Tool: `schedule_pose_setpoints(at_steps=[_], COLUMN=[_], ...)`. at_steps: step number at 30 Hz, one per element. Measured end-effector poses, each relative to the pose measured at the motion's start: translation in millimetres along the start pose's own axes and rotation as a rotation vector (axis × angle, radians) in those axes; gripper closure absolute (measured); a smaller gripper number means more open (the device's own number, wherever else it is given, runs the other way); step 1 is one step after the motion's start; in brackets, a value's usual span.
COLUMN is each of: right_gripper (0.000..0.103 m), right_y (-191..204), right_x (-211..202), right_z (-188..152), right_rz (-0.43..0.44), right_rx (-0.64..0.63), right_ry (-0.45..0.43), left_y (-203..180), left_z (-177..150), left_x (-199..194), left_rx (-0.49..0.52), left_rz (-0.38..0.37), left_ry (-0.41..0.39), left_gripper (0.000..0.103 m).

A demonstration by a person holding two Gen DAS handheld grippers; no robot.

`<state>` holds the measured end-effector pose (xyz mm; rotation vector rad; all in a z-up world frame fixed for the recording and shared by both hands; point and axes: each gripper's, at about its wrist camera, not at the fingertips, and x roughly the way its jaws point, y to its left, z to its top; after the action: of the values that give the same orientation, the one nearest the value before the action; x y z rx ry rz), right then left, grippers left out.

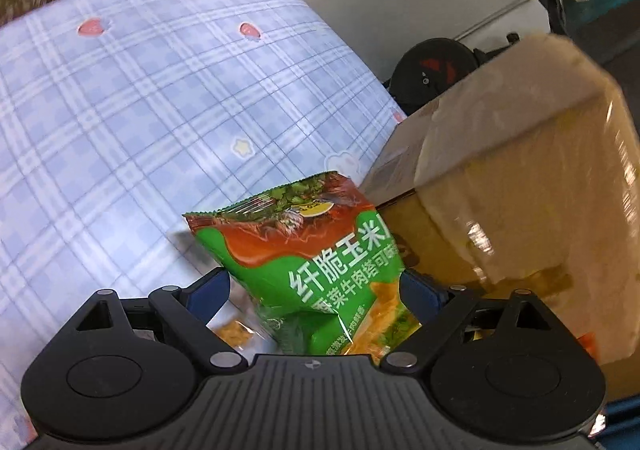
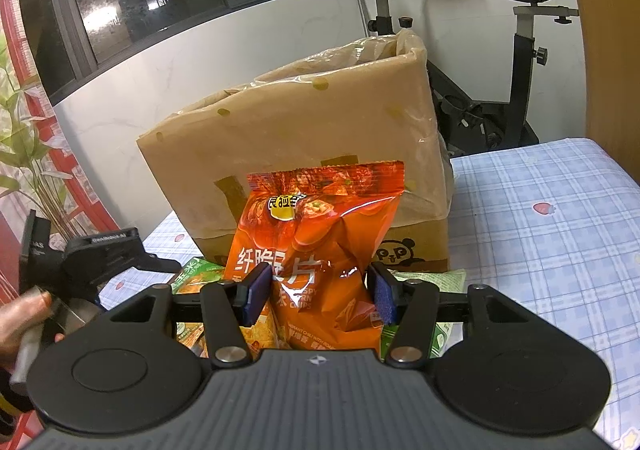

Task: Organize snacks
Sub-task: 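Grasp the green corn snack bag with the left tool while the right tool holds the orange bag, then carry both bags over the box and open both tools to drop them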

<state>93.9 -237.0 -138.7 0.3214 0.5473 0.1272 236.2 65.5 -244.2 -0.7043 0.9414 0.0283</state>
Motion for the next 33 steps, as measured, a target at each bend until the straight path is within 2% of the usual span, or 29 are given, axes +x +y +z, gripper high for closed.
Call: schedule_pose_setpoints(at_steps=[8, 10, 13, 15, 17, 23, 33], right_gripper=[0.047, 0.047, 0.047, 0.047, 0.047, 0.048, 0.05], right_y=[-2.1, -2.1, -1.9, -2.2, -2.2, -2.3, 5.6], right_x=[3.3, 3.1, 2.7, 2.3, 0.8, -2.1, -18.2], right_z=[1.0, 1.1, 0.6, -0.1, -0.5, 1.3, 10.0], right_rz=[0.004, 0.004, 0.005, 0.006, 0.004, 0.002, 0.031], right_rx=[0.009, 0.011, 0.013, 0.012, 0.008, 0.004, -0.019], right_ry=[0.012, 0.013, 0.015, 0.016, 0.013, 0.003, -0.047], left_y=[-3.0, -3.1, -6.5, -1.9, 2.8, 1.2, -25.6], left_z=[3.6, 3.6, 3.6, 2.9, 0.9, 0.1, -10.7], left_x=[11.7, 12.4, 7.8, 1.2, -8.2, -47.1, -130.9], left_rx=[0.026, 0.026, 0.073, 0.067, 0.068, 0.165, 0.367], left_rz=[-0.003, -0.027, -0.038, -0.066, -0.088, -0.08, -0.09], left_ry=[-0.035, -0.038, -0.062, -0.078, -0.093, -0.157, -0.343], left_gripper=[0.012, 0.021, 0.028, 0.03, 0.031, 0.032, 0.032])
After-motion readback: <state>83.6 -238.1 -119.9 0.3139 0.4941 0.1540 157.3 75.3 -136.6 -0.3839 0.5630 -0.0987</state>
